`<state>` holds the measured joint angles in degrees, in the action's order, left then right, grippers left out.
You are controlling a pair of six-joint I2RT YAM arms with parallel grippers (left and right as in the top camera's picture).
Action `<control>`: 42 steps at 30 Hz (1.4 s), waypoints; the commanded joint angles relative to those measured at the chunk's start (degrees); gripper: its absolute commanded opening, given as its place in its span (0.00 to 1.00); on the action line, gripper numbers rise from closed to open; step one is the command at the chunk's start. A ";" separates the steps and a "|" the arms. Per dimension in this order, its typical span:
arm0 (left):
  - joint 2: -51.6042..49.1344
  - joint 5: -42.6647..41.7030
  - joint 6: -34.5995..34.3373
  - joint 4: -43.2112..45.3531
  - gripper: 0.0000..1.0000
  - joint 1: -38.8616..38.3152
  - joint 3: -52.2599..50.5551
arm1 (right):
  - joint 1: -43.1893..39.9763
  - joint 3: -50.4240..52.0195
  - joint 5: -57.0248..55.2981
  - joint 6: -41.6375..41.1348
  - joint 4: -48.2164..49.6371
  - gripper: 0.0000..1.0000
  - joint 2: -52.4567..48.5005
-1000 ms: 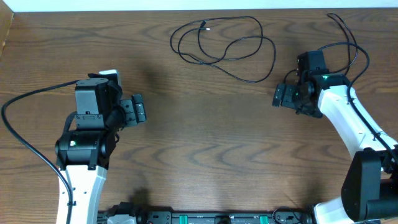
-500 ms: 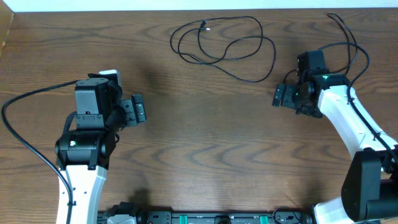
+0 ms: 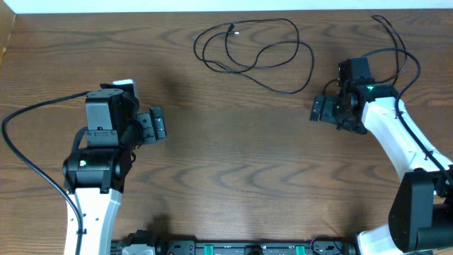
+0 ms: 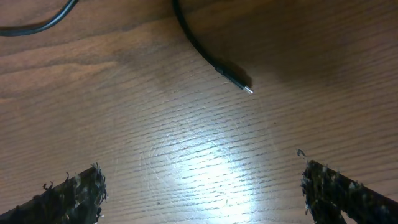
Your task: Untangle cables
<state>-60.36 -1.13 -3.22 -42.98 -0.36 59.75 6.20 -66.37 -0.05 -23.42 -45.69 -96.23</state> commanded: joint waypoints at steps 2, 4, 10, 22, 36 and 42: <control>-0.20 0.52 -0.50 0.20 0.92 0.31 1.22 | 0.33 0.17 -1.09 0.33 0.04 0.99 0.22; -0.20 0.52 -0.50 0.22 0.93 0.31 1.22 | 0.33 0.17 -1.09 0.33 0.04 0.99 0.22; -0.20 0.52 -0.50 0.20 0.92 0.31 1.22 | 0.33 0.17 -1.09 0.33 0.04 0.99 0.22; -0.20 0.52 -0.50 0.22 0.92 0.31 1.22 | 0.33 0.17 -1.09 0.33 0.04 0.99 0.22; -0.20 0.52 -0.50 0.22 0.92 0.31 1.22 | 0.28 0.17 -1.09 0.33 0.02 0.99 0.22; -0.20 0.52 -0.50 0.22 0.93 0.31 1.22 | 0.28 0.17 -1.09 0.33 0.04 0.99 0.22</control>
<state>-60.36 -1.13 -3.22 -42.98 -0.36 59.75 6.20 -66.37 -0.05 -23.42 -45.69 -96.23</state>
